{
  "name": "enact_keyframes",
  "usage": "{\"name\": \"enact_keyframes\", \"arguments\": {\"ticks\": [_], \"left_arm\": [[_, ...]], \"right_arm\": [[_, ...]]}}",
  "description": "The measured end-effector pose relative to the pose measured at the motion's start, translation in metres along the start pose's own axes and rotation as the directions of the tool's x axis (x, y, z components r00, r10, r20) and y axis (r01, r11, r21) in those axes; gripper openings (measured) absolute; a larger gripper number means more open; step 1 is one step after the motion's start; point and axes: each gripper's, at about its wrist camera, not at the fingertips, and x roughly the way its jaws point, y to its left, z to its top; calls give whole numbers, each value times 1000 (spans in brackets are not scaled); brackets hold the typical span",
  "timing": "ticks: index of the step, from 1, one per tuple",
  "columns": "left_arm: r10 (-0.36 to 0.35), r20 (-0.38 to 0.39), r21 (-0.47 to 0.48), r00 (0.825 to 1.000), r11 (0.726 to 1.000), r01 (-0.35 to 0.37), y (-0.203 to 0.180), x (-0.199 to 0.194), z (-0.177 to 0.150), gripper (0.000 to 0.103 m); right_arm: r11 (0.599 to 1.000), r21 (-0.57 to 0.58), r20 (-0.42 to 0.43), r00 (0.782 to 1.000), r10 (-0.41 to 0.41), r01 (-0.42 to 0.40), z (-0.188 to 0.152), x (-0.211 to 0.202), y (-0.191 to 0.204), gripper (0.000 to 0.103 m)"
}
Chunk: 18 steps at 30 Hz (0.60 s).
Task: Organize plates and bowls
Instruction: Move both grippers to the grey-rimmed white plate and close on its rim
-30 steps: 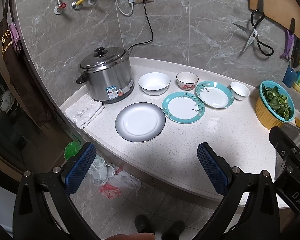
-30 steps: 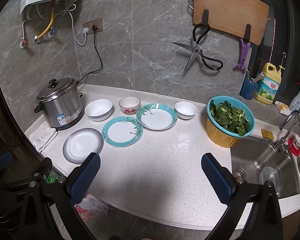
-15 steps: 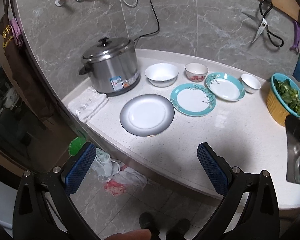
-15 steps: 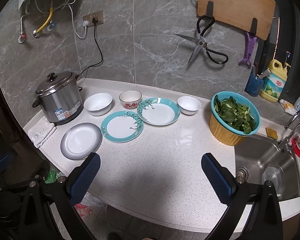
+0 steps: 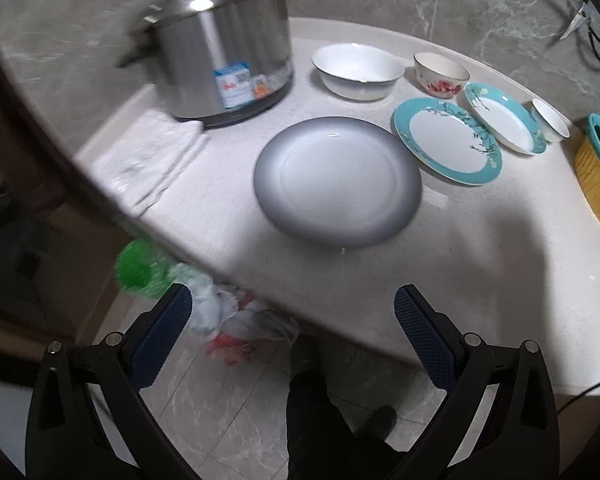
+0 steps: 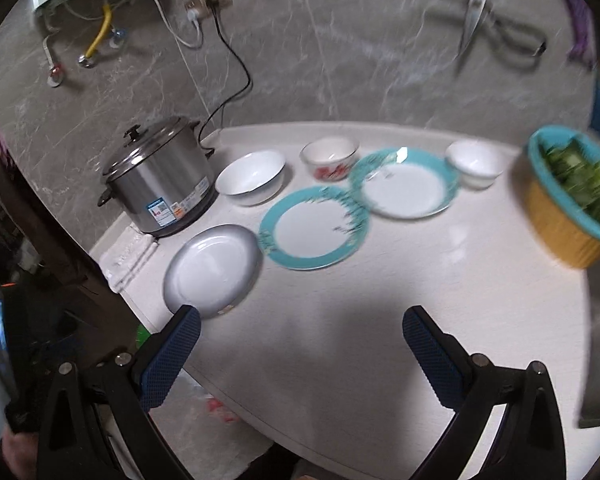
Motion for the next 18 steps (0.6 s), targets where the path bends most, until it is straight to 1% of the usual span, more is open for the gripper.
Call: {"name": "enact_keyframes", "arguments": {"ticks": [2, 3, 6, 7, 9, 10, 11, 13, 14, 16, 18], "left_arm": [[-97, -41, 14, 994, 995, 98, 25, 35, 24, 101], [-146, -60, 20, 987, 989, 147, 36, 50, 38, 101], [-250, -94, 57, 964, 965, 256, 65, 89, 75, 101], [-249, -111, 59, 962, 965, 256, 75, 102, 87, 101], [-271, -147, 81, 951, 955, 284, 89, 127, 108, 101], [-276, -172, 93, 946, 951, 294, 98, 141, 119, 101], [-282, -187, 102, 941, 947, 304, 100, 150, 127, 101], [-301, -207, 114, 931, 938, 329, 108, 167, 143, 100], [-326, -220, 117, 920, 927, 356, 112, 176, 151, 96], [-356, -253, 128, 900, 909, 396, 115, 191, 160, 89], [-388, -291, 139, 875, 887, 440, 112, 202, 163, 89]], "right_arm": [[998, 15, -25, 998, 62, -61, 6, 31, 9, 103], [997, 23, -35, 996, 76, -75, 9, 45, 15, 103], [983, 82, -62, 983, 171, -166, 14, 86, 28, 101], [978, 103, -79, 978, 192, -184, 14, 100, 31, 100], [967, 164, -124, 969, 215, -193, 13, 127, 32, 94], [960, 203, -134, 965, 224, -194, 11, 138, 31, 89], [949, 243, -136, 961, 240, -202, 10, 148, 29, 87], [931, 297, -136, 956, 260, -210, 7, 163, 26, 78], [919, 327, -142, 950, 277, -219, 6, 171, 24, 76], [896, 368, -146, 936, 320, -249, 5, 184, 20, 75], [875, 392, -137, 923, 361, -284, 2, 194, 17, 75]]}}
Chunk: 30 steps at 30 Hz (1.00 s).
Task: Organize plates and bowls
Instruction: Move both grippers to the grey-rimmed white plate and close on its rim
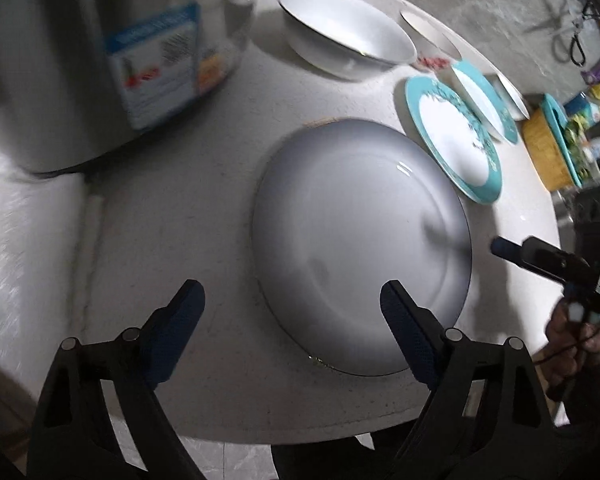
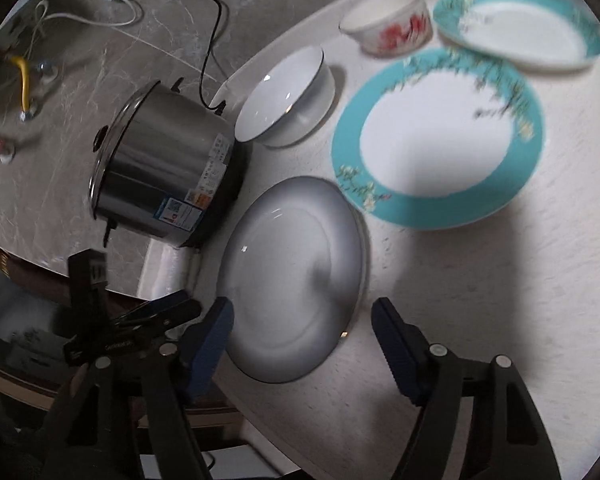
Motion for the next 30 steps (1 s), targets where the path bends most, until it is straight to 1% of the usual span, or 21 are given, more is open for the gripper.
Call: {"name": "enact_keyframes", "arguments": {"ticks": [1, 3, 4, 6, 7, 8, 10, 13, 15, 17, 22, 23, 26, 28, 30], "left_arm": [[-20, -17, 7, 1000, 1000, 20, 5, 6, 5, 87], [-69, -40, 9, 997, 998, 70, 8, 15, 6, 77], [-87, -52, 2, 995, 996, 87, 11, 19, 7, 68], [-125, -34, -4, 992, 992, 125, 18, 20, 11, 68], [-142, -41, -14, 989, 990, 141, 19, 23, 14, 65], [-143, -34, -20, 989, 990, 142, 21, 22, 16, 63], [-126, -29, -21, 992, 992, 125, 24, 21, 18, 63], [-131, -17, -39, 991, 991, 130, 34, 20, 26, 63], [-162, -9, -50, 987, 986, 162, 37, 21, 31, 63], [-219, 1, -57, 976, 974, 219, 39, 24, 34, 63], [-274, -15, -49, 962, 961, 273, 35, 29, 42, 62], [-290, -20, -46, 957, 956, 289, 35, 29, 41, 62], [-296, -49, -31, 954, 955, 295, 32, 31, 43, 62], [-288, -72, -20, 955, 958, 287, 31, 30, 44, 62], [-288, -84, -23, 954, 958, 287, 33, 28, 44, 62]], "right_arm": [[1000, 1, -10, 1000, 19, -19, 0, 4, -3, 75], [1000, 2, -30, 999, 21, -21, 1, 10, -7, 75], [1000, 6, -44, 999, 28, -27, 2, 14, -11, 75], [999, 14, -65, 997, 42, -41, 4, 18, -16, 75], [999, 18, -72, 996, 51, -50, 5, 20, -19, 75], [998, 17, -77, 995, 56, -55, 6, 22, -21, 74], [997, 12, -92, 993, 73, -72, 7, 26, -22, 74], [994, -4, -98, 990, 104, -105, 8, 29, -22, 74], [991, -3, -99, 986, 131, -132, 11, 32, -24, 74], [991, -10, -110, 985, 133, -135, 13, 36, -23, 68], [989, -1, -149, 978, 148, -150, 19, 41, -23, 67], [988, 0, -154, 977, 151, -153, 20, 41, -24, 65], [987, 22, -166, 973, 158, -157, 20, 42, -30, 51], [986, 46, -181, 969, 166, -160, 22, 44, -33, 48], [987, 52, -185, 969, 161, -154, 22, 45, -32, 48]]}}
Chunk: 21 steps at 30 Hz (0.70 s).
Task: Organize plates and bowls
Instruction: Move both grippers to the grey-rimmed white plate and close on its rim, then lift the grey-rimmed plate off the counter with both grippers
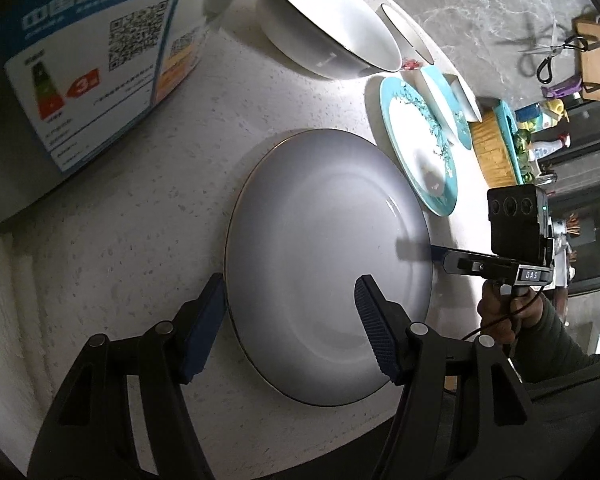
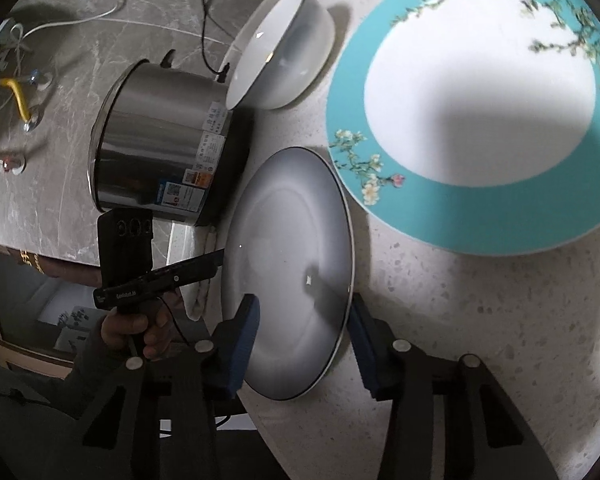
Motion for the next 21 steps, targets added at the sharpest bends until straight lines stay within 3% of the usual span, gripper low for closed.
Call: {"name": "enact_keyframes", "arguments": {"ticks": [3, 6, 9, 11, 13, 16, 21], "left_arm": [[18, -7, -17, 1000, 1000, -18, -2, 0, 1, 62], [86, -13, 16, 996, 996, -86, -10, 0, -1, 62], [171, 0, 62, 985, 983, -171, -22, 2, -1, 62], [186, 3, 69, 983, 980, -185, -23, 1, -1, 60], [202, 7, 71, 979, 977, -202, -24, -1, -1, 52], [257, 14, 72, 966, 964, -258, -19, -5, -2, 25], [245, 11, 63, 969, 967, -246, -17, -8, -6, 24]], "right_arm": [[1000, 16, -2, 1000, -16, 16, 0, 1, 2, 48], [998, 15, 0, 998, -65, 65, 1, 2, 8, 47], [986, -23, 0, 986, -166, 166, 0, 5, 18, 36], [973, -31, -6, 973, -231, 231, 2, 7, 19, 18], [977, 9, -9, 977, -212, 212, 5, 5, 13, 16], [970, 9, -10, 970, -241, 241, 6, 6, 16, 17], [964, 35, 1, 965, -262, 262, 3, 5, 18, 17]]}}
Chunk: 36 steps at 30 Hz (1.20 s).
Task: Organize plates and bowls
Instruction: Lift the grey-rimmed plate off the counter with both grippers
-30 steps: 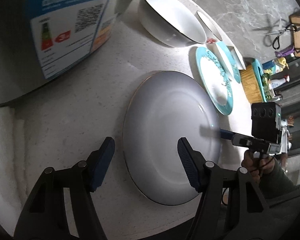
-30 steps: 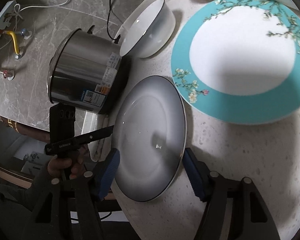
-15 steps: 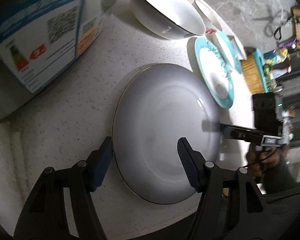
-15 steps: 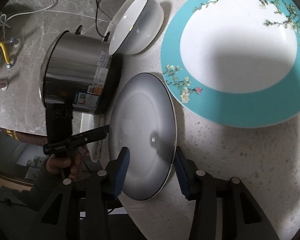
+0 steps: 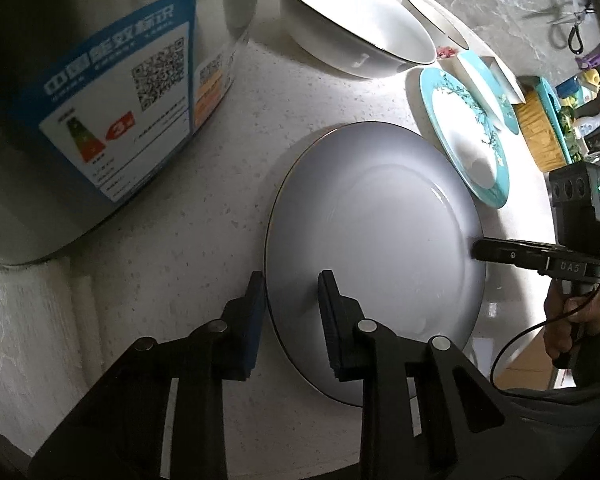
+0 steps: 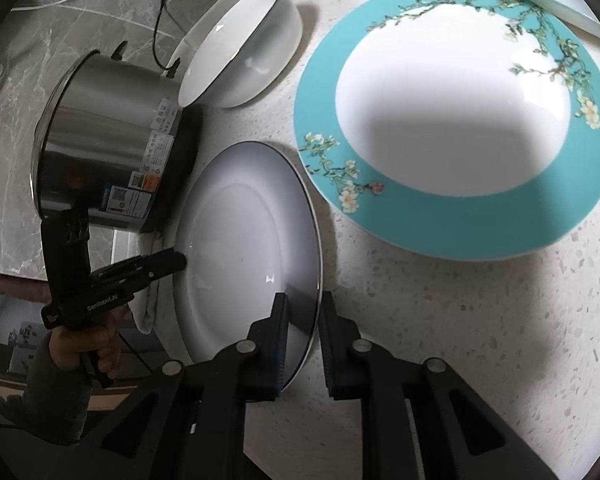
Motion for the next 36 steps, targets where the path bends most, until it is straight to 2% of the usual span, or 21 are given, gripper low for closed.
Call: {"name": "enact_keyframes", "arguments": {"ticks": [9, 19, 26, 36], "left_arm": [[-25, -33, -4, 999, 1000, 25, -4, 1, -15, 22], [-47, -55, 11, 997, 999, 47, -54, -11, -37, 21], [-85, -80, 65, 993, 994, 90, -131, -5, -47, 21], [-124, -108, 107, 986, 985, 136, -264, 46, -58, 21]], "right_arm": [[999, 22, 8, 1000, -29, 29, -8, -7, 3, 17], [997, 65, 41, 998, -46, 44, -36, -44, -6, 17], [990, 126, 92, 993, -74, 62, -54, -93, -39, 18], [974, 186, 120, 981, -153, 129, -77, -174, -121, 19]]}}
